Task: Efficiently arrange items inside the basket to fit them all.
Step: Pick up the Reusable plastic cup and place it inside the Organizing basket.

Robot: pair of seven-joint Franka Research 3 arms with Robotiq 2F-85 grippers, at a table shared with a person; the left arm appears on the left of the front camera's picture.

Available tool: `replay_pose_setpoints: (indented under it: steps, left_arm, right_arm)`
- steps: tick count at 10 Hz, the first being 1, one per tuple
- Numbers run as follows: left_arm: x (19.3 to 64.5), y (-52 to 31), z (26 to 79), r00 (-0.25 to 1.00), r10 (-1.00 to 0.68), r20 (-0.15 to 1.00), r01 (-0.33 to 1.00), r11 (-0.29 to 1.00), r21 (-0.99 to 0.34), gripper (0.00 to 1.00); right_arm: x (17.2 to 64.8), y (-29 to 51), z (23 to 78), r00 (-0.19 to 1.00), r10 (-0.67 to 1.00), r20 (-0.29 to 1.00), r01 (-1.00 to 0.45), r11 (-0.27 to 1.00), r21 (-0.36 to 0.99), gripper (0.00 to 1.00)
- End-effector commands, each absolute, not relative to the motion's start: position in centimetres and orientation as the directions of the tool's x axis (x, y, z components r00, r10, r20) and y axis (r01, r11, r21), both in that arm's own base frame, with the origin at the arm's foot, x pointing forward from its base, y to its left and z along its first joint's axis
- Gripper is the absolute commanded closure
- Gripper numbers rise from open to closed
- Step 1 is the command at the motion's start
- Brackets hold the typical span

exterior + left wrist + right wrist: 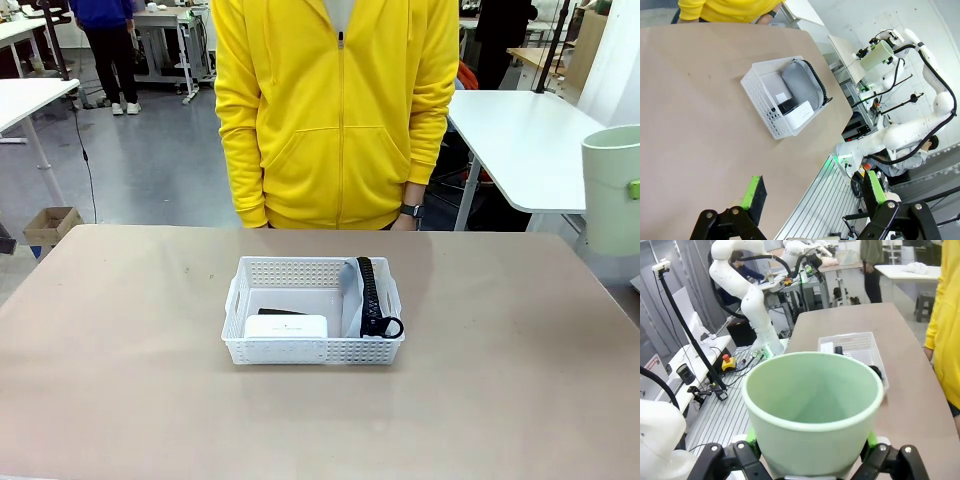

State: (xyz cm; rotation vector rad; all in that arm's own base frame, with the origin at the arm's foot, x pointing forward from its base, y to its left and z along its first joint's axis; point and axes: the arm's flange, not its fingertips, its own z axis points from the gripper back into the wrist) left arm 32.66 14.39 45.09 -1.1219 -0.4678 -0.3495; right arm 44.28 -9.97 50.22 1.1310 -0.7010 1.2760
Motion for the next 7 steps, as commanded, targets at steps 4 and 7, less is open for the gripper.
replay_pose_setpoints:
  steps: [4, 7]
  left_arm:
    - [32.7, 14.1, 45.2, 0.838, -0.022, 0.545, 0.51, 0.385, -0.769, 0.0]
    - [32.7, 14.1, 45.2, 0.838, -0.022, 0.545, 0.51, 0.385, -0.769, 0.0]
  right_arm:
    - [43.9, 9.3, 53.0, 0.497, 0.477, 0.725, -0.851, 0.109, 0.513, 0.11]
    - [44.3, 23.1, 51.5, 0.287, 0.695, 0.66, -0.916, -0.003, 0.402, 0.11]
